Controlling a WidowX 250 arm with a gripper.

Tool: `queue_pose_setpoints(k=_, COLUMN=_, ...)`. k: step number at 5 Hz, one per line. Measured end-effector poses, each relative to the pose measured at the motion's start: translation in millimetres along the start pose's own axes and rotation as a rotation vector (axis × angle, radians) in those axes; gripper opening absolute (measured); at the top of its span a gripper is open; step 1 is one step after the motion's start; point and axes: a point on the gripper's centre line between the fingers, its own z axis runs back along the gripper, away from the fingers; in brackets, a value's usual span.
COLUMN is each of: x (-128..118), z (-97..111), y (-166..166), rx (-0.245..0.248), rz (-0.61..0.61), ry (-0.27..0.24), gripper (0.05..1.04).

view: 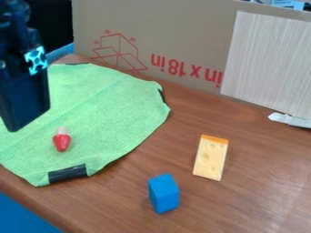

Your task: Fold the clothes to the left to right

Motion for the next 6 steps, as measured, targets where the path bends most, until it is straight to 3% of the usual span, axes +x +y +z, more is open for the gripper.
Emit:
queue_pose_setpoints(k=1, x=-1, z=-2, y=0, rx=-0.006, rz=-0.007, ry=0.005, gripper=0.999)
queue_pose_setpoints(k=2, x=15, z=-14, y=42, rx=-0.031, rz=0.088, ry=0.031, gripper=0.999)
queue_pose_setpoints(k=3, x=18, z=-34, y=75, rx=-0.017, rz=0.144, ry=0.039, gripper=0.999)
queue_pose_setpoints(k=4, x=36, z=-66, y=106, rx=0.020, rz=0.172, ry=0.071, gripper=0.999)
queue_pose_setpoints(k=5, x=49, z=-93, y=133, rx=0.029, rz=0.150, ry=0.091, gripper=0.999)
queue_pose_setpoints(k=6, x=70, z=-97, y=158, rx=0.036, rz=0.008, ry=0.072, gripper=0.999)
